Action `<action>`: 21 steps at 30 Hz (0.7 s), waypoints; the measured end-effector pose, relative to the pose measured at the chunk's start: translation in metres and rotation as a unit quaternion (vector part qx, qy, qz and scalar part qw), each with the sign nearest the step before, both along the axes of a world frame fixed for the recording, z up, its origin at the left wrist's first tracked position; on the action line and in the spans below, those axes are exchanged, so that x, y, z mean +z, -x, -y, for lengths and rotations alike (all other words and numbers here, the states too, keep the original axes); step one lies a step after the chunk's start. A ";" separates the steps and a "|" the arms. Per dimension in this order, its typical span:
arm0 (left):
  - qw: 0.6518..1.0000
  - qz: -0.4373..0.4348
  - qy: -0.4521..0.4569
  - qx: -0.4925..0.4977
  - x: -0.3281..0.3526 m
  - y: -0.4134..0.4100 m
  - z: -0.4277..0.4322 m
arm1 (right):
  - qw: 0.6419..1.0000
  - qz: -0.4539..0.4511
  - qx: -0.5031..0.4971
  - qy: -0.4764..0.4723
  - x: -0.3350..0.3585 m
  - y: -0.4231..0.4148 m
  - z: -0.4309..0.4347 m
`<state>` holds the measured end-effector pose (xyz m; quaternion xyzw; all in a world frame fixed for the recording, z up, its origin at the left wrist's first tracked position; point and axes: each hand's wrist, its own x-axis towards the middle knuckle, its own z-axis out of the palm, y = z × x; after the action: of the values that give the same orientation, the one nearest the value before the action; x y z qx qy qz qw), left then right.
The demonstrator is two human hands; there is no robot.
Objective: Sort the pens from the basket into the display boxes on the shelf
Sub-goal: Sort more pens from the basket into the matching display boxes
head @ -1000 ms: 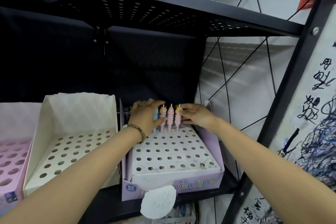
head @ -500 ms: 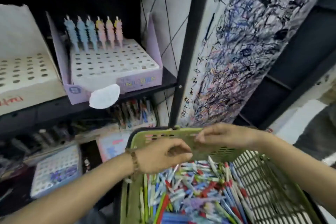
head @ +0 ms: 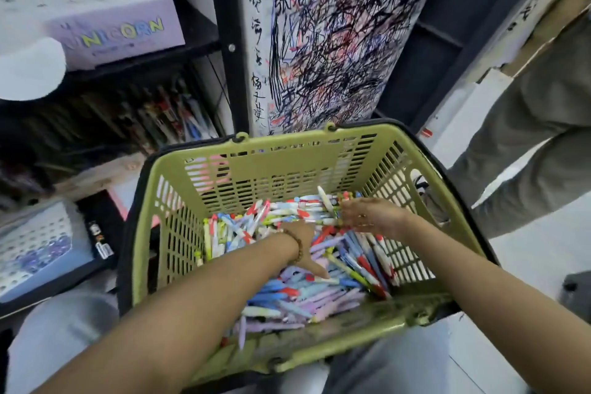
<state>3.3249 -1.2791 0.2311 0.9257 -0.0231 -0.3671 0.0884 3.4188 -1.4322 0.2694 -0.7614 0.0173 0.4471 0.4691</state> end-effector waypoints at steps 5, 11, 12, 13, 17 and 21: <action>0.998 0.041 -0.021 0.035 -0.022 0.002 0.017 | 0.999 -0.010 -0.021 -0.037 0.001 -0.010 -0.003; 0.999 0.035 -0.007 0.023 -0.016 0.002 0.030 | 0.998 0.010 -0.046 -0.050 0.005 -0.017 -0.008; 0.999 0.024 0.000 0.023 -0.014 0.003 0.029 | 0.997 0.017 -0.051 -0.053 0.007 -0.018 -0.007; 1.000 0.009 0.010 0.025 -0.012 0.004 0.026 | 0.997 0.021 -0.055 -0.058 0.009 -0.018 -0.006; 0.982 -0.006 0.131 0.135 0.010 0.012 -0.007 | 0.995 0.051 -0.023 -0.082 0.025 -0.013 -0.005; 0.940 0.074 0.221 0.250 0.036 0.029 -0.051 | 0.985 0.120 0.039 -0.116 0.053 -0.003 -0.015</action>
<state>3.2961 -1.2284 0.2676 0.8832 0.1222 -0.2493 0.3780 3.4220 -1.4170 0.3226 -0.7499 -0.1206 0.3697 0.5352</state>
